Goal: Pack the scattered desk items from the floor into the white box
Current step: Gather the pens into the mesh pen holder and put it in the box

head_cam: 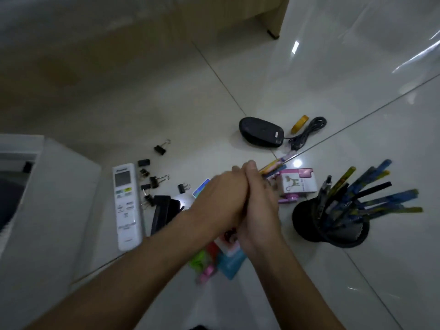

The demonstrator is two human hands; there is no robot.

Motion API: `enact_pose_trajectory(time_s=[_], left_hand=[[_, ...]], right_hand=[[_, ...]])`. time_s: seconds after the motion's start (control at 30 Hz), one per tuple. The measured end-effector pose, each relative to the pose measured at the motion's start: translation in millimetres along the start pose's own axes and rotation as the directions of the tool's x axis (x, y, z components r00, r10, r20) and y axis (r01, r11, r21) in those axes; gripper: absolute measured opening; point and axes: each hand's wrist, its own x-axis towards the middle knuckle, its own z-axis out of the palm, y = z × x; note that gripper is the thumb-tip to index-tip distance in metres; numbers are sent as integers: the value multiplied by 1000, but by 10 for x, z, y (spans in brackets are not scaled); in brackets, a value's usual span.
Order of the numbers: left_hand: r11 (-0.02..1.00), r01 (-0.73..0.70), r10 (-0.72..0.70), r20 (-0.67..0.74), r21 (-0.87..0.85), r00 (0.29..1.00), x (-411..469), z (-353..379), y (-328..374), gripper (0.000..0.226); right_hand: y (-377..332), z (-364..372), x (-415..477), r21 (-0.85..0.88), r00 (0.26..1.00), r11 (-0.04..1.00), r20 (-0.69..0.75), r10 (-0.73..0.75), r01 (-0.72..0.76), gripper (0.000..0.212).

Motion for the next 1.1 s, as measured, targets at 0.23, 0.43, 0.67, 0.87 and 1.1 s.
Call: enact_pose_trajectory(time_s=[0.23,0.43,0.67,0.87,1.1], left_hand=[[832,33,9,74,-553,997,-496,23,170,33],[465,-6,-125,-73,-885,989,-679,-117,258,34],[657,-26,-11,-44,-754,999,-542,172,542,19],[741,-122,89,-84,-660,993,-467,393,810,33],[734,-106,62,-90,-671,994,-435,403,721,33]], right_hand=[[74,-203,-326,-84,990,993,-106,-90,81,31],[-421,-254,-690,-51,865,874,-120,-487,484,35],[-1091,-665,-762,-69,533,556,-209,-820,828,47],[-855,-881,-523,-356,481,527,-216,-850,772,37],[-936,-980,-604,-398,322,373,-190,-927,839,26]])
